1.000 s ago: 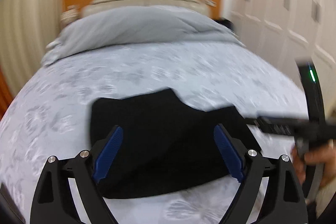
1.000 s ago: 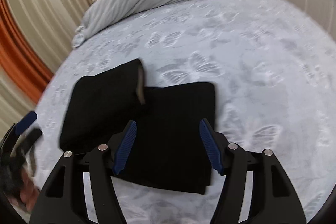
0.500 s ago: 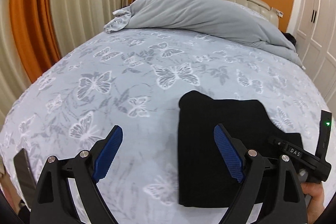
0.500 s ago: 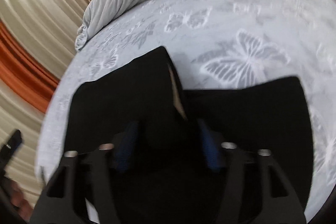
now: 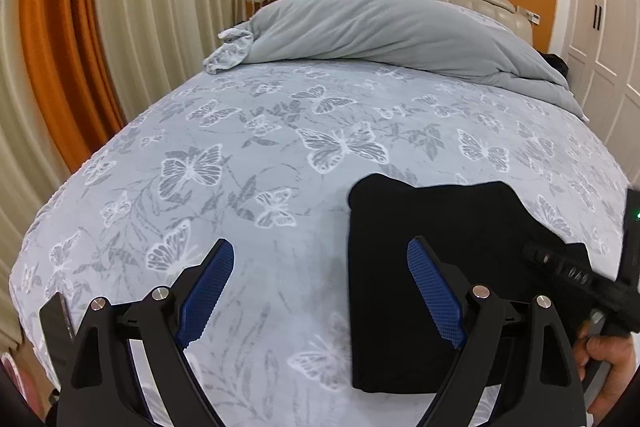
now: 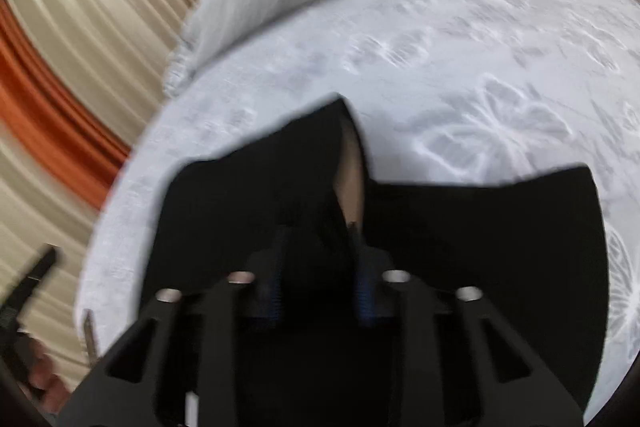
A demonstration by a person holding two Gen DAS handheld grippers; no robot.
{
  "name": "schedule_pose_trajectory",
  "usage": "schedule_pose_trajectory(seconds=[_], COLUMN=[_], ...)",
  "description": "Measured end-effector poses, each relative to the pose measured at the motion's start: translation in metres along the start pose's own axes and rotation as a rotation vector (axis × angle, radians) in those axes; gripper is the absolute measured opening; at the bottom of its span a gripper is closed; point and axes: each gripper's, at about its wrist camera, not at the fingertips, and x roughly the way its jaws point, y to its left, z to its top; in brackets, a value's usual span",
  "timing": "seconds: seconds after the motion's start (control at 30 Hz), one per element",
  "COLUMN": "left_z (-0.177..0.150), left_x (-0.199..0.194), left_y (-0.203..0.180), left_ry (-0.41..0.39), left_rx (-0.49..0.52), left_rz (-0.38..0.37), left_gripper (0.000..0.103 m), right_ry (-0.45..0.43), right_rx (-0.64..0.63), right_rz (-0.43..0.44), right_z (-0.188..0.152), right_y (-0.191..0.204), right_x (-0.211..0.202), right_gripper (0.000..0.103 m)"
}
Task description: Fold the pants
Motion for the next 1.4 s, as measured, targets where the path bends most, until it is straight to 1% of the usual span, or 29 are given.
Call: schedule_pose_trajectory(seconds=[0.07, 0.13, 0.17, 0.23, 0.27, 0.3, 0.37, 0.4, 0.47, 0.53, 0.6, 0.67, 0.77, 0.83, 0.87, 0.9, 0.93, 0.97, 1.0, 1.03, 1.07, 1.13, 1.17, 1.2, 1.23, 1.27, 1.3, 1.37, 1.4], left_z=[0.0, 0.001, 0.002, 0.003, 0.002, 0.001, -0.003, -0.007, -0.014, -0.022, -0.028, -0.037, -0.052, -0.06, -0.064, -0.065, -0.062, -0.059, -0.057, -0.054, -0.051, -0.047, -0.049, -0.055, -0.062, -0.068, -0.077, -0.091, -0.089], left_x=[-0.001, -0.002, -0.002, -0.003, -0.002, 0.0, 0.009, 0.015, 0.026, 0.038, 0.049, 0.064, 0.091, 0.106, 0.116, 0.118, 0.118, 0.117, 0.113, 0.106, 0.099, 0.071, 0.061, 0.05, 0.045, 0.045, 0.047, 0.048, 0.043], left_y=[-0.003, -0.004, -0.004, -0.005, -0.007, -0.009, -0.018, -0.025, -0.035, -0.046, -0.053, -0.058, -0.061, -0.058, -0.055, -0.053, -0.053, -0.052, -0.048, -0.042, -0.037, -0.026, -0.022, -0.016, -0.013, -0.011, -0.011, -0.005, -0.002], left_ry=[0.001, 0.007, 0.012, 0.029, 0.038, 0.048, 0.091, 0.124, 0.182, 0.242, 0.283, 0.329, 0.406, 0.438, 0.466, 0.467, 0.458, 0.47, 0.47, 0.472, 0.469, 0.463, 0.467, 0.481, 0.501, 0.518, 0.537, 0.534, 0.511], left_rx=[-0.003, -0.019, -0.03, -0.044, -0.044, -0.041, -0.03, -0.021, -0.023, -0.029, -0.042, -0.063, -0.096, -0.151, -0.211, -0.239, -0.243, -0.239, -0.262, -0.285, -0.297, -0.281, -0.27, -0.254, -0.233, -0.216, -0.196, -0.175, -0.186], left_rz=[-0.038, -0.089, -0.132, -0.204, -0.231, -0.245, -0.267, -0.279, -0.305, -0.341, -0.349, -0.347, -0.333, -0.372, -0.427, -0.443, -0.475, -0.491, -0.502, -0.545, -0.573, -0.606, -0.61, -0.612, -0.602, -0.578, -0.526, -0.421, -0.431], left_gripper=[0.086, 0.086, 0.086, 0.086, 0.086, 0.086, 0.086, 0.086, 0.086, 0.086, 0.086, 0.086, 0.086, 0.086, 0.085, 0.084, 0.061, 0.05, 0.041, 0.032, 0.03, 0.03, 0.03, 0.031, 0.038, 0.044, 0.047, 0.049, 0.049], right_ry=[-0.079, -0.188, -0.243, -0.278, -0.25, -0.184, 0.069, 0.137, 0.099, 0.021, -0.028, -0.007, 0.075, 0.139, 0.179, 0.191, 0.176, 0.174, 0.149, 0.133, 0.119, 0.107, 0.113, 0.139, 0.183, 0.262, 0.282, 0.192, 0.152], right_rx=[-0.031, -0.095, -0.153, -0.212, -0.21, -0.19, -0.075, -0.006, 0.011, 0.004, 0.027, 0.083, 0.163, 0.204, 0.22, 0.228, 0.222, 0.193, 0.156, 0.142, 0.109, 0.063, 0.061, 0.07, 0.079, 0.075, 0.07, 0.086, 0.087], right_rz=[0.044, 0.045, -0.002, -0.127, -0.192, -0.241, -0.346, -0.361, -0.29, -0.286, -0.269, -0.268, -0.221, -0.182, -0.139, -0.108, -0.108, -0.113, -0.094, -0.056, -0.01, 0.016, 0.02, 0.014, -0.021, -0.134, -0.244, -0.216, -0.211], right_z=[0.01, 0.017, 0.014, -0.002, -0.011, -0.018, -0.031, -0.04, -0.041, -0.036, -0.034, -0.03, -0.027, -0.033, -0.038, -0.041, -0.041, -0.037, -0.029, -0.026, -0.023, -0.032, -0.038, -0.052, -0.064, -0.078, -0.084, -0.083, -0.079], right_y=[0.016, 0.033, 0.037, 0.025, 0.008, -0.01, -0.059, -0.082, -0.093, -0.093, -0.094, -0.102, -0.111, -0.116, -0.118, -0.118, -0.115, -0.107, -0.093, -0.086, -0.072, -0.059, -0.059, -0.064, -0.072, -0.083, -0.091, -0.095, -0.092], right_x=[-0.034, -0.086, -0.117, -0.145, -0.146, -0.139, -0.105, -0.096, -0.108, -0.126, -0.134, -0.126, -0.098, -0.074, -0.059, -0.053, -0.053, -0.056, -0.07, -0.08, -0.098, -0.123, -0.129, -0.133, -0.128, -0.117, -0.113, -0.131, -0.141], right_gripper=[0.013, 0.013, 0.013, 0.015, 0.02, 0.028, 0.031, 0.031, 0.031, 0.034, 0.072, 0.077, 0.077, 0.077, 0.066, 0.05, 0.046, 0.035, 0.031, 0.031, 0.03, 0.031, 0.033, 0.041, 0.047, 0.063, 0.064, 0.064, 0.064])
